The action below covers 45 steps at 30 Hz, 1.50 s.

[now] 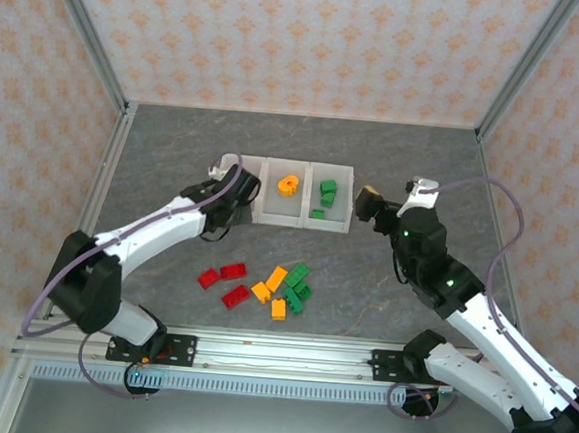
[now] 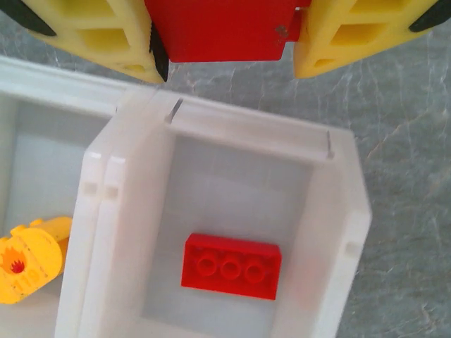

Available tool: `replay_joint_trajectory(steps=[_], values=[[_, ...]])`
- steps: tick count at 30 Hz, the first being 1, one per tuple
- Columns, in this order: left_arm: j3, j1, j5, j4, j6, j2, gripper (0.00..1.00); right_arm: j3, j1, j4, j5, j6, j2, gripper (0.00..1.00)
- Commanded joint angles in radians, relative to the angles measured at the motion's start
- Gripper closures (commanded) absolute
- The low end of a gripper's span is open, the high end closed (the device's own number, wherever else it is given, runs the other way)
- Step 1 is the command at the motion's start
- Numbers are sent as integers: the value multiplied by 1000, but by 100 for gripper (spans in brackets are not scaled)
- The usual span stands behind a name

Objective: Sort the legos into containers by color
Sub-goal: Place the lego in the container, then pick up the lego from the middle-left of the table.

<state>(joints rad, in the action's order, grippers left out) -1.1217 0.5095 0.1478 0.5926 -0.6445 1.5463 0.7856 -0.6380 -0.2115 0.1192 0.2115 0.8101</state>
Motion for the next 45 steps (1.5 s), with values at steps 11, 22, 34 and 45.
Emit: replay_joint_trajectory(steps=[11,22,34,45], values=[[-240,-94,17,112,115,250,58,-36,0,-133,-243,8,-42,0],[-266,-124,-30,46,123,310,51,-51,0,-120,-220,16,-103,0],[-208,-123,-25,-11,91,187,1,-57,0,-115,-219,25,-93,0],[37,-60,-48,-32,70,-65,1,-68,0,-123,-215,41,-81,0]])
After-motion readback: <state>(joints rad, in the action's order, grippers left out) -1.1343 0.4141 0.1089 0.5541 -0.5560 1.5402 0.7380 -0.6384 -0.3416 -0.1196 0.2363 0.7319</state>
